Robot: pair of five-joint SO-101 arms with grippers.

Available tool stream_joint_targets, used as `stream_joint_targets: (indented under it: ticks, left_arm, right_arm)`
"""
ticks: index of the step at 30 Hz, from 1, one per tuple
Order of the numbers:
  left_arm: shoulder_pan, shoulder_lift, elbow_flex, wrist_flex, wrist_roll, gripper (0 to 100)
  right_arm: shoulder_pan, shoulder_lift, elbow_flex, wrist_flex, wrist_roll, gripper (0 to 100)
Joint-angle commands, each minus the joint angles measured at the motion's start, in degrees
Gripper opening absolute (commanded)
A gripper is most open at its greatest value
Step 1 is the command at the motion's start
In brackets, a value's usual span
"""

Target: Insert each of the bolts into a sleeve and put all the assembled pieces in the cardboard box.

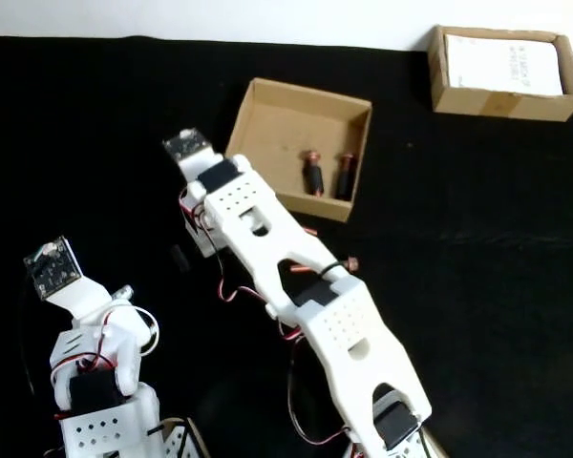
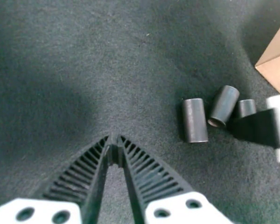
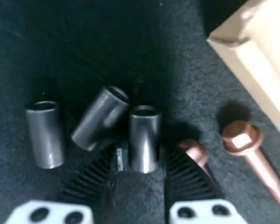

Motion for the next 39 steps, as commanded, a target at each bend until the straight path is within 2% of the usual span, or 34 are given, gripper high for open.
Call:
stream_joint_targets:
  ticks: [1, 5, 8, 10, 13, 18, 21, 25, 29, 34, 36, 39]
  left_arm:
    - [-0.7, -0.7, 1.0, 0.3, -0.4, 1]
    - [-0.7, -0.7, 1.0, 0.3, -0.4, 1]
    - [-0.7, -0.7, 1.0, 0.3, -0.4, 1]
    - [-0.7, -0.7, 1.0, 0.3, -0.4, 1]
    - [-0.7, -0.7, 1.0, 0.3, -0.4, 1]
    - [-0.7, -0.6, 1.0, 0.3, -0.4, 1]
    - [-0.6, -0.4, 1.0, 0.0, -0.4, 1]
    - [-0.6, -0.3, 1.0, 0.2, -0.4, 1]
    - [-0.6, -0.3, 1.0, 0.0, 0.0, 1]
    - [-0.6, -0.3, -0.4, 0.4, -0.3, 1]
    - [-0.6, -0.2, -3.3, 1.6, -0.4, 1]
    - [0.3, -0.2, -8.3, 4.0, -6.1, 1]
  right_arm:
    - [2.0, 3.0, 0.1, -1.5, 0.5, 8.4]
    - [2.9, 6.0, 0.1, -4.6, 0.3, 7.9]
    - [3.3, 6.2, -1.9, -5.2, 0.1, 0.0]
    - [3.5, 6.2, -6.3, -3.4, 0.1, 0.8]
    - [4.5, 6.2, -19.4, 3.8, 0.1, 0.6]
    - [5.3, 6.2, -51.2, 20.2, 0.1, 0.6]
    - [6.5, 5.3, -64.4, 21.1, 0.1, 0.6]
    - [9.2, -7.6, -57.5, 21.2, 0.1, 0.6]
    - [9.5, -22.5, -43.4, 21.2, 0.1, 0.6]
    - [8.0, -44.4, -16.1, 21.1, -0.1, 0.6]
    - [7.6, -53.3, -4.2, 21.1, -2.6, 0.6]
    - [7.8, -64.8, 11.9, 21.0, -6.2, 0.6]
